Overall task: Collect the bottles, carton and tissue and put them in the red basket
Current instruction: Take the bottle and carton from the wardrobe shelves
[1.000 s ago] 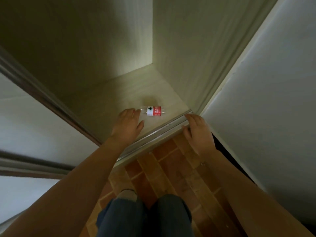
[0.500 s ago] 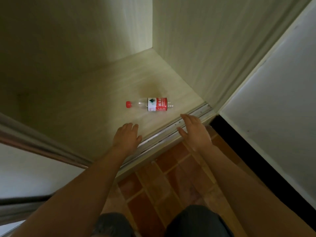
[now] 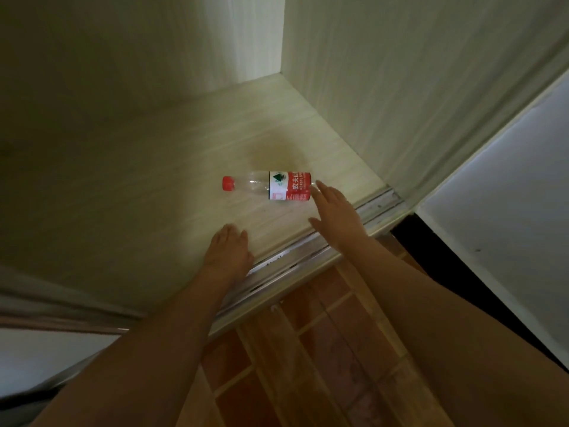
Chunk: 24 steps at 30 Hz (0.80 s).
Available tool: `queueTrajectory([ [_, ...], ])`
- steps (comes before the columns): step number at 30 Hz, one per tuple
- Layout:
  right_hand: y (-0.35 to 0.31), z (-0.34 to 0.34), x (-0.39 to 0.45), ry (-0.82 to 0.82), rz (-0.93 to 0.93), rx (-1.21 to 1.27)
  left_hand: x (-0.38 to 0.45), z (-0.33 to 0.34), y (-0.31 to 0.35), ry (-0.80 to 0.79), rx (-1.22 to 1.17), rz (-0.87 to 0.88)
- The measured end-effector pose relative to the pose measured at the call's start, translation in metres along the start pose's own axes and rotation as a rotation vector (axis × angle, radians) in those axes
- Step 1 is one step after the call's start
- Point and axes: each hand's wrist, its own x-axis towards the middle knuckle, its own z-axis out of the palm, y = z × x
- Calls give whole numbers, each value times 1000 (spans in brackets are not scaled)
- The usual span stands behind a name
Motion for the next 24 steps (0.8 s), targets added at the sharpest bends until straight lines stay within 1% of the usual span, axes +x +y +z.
queueTrajectory([
  [6,3,-1,33,44,23,22,5,8,2,-18,21,-27],
  [13,0,14,54,-29,17,-65,9,5,1,-65,33,-27],
  [20,-3,19,67,70,36,-154,9,6,-3,-59,24,-7],
  [24,-1,24,67,104,45,-123,11,5,-1,-52,13,-21],
])
